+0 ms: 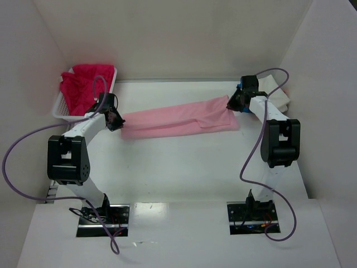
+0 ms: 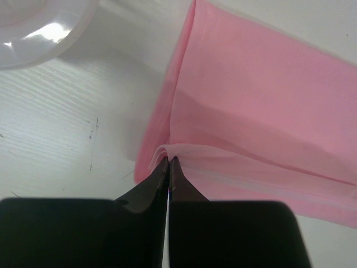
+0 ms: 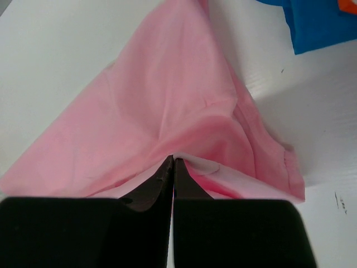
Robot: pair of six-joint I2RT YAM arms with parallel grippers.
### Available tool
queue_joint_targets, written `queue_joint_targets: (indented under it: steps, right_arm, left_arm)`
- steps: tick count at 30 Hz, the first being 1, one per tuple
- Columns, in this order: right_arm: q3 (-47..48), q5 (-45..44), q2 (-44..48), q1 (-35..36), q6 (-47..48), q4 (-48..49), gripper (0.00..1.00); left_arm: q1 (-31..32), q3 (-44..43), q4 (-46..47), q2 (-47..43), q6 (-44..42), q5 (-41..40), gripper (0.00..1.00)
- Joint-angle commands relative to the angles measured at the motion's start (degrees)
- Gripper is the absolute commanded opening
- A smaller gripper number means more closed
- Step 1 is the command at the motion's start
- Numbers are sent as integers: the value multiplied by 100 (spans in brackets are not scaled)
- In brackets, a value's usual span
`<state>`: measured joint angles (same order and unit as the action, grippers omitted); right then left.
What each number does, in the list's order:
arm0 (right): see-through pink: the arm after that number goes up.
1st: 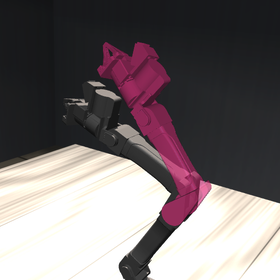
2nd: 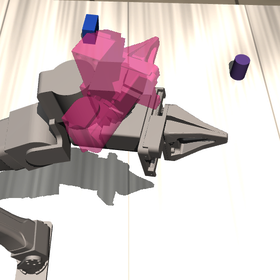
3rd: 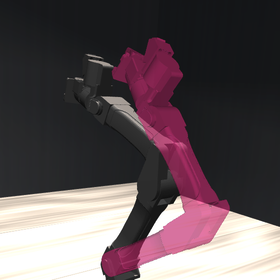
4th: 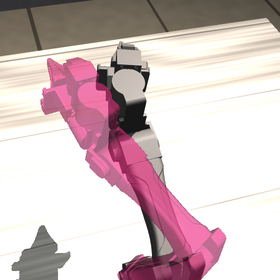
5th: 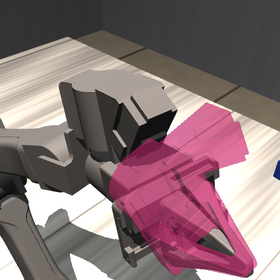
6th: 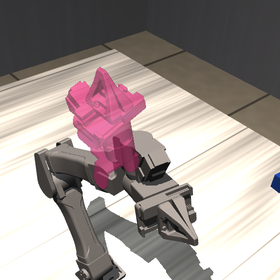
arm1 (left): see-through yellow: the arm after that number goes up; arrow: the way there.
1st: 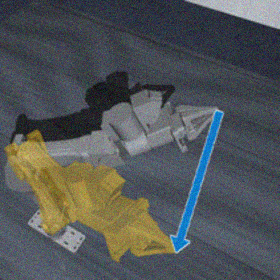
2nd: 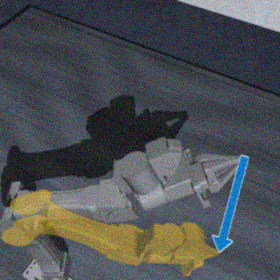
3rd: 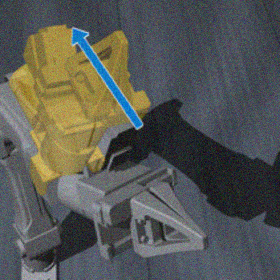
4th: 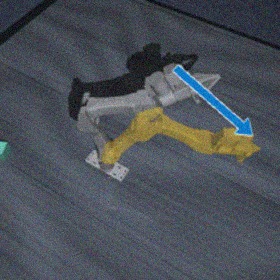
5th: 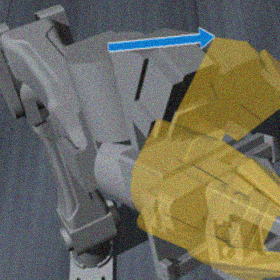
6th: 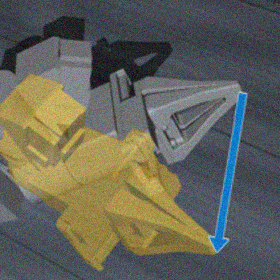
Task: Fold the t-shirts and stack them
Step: Fold the other side of the tshirt into a rectangle
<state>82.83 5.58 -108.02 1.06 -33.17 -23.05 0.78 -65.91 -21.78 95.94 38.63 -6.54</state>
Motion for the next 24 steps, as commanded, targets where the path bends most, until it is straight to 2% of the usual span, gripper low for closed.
queue_joint_targets:
  steps: [1, 18, 22, 23, 24]
  right_arm:
    - [448, 140, -283, -53, 179, 362, 0]
    - [1217, 417, -1371, -53, 469, 547, 0]
    - [1295, 417, -1476, -53, 522, 608, 5]
    - [1332, 417, -1477, -53, 536, 608, 8]
    - [1339, 423, -1477, -53, 574, 608, 12]
  left_arm:
    - [-42, -203, 267, 144, -31, -207, 0]
    - [-42, -511, 552, 842, 74, -365, 0]
    - [-42, -564, 552, 882, 127, -365, 0]
    - [-42, -564, 552, 882, 127, -365, 1]
    - [-42, -564, 552, 882, 127, -365, 7]
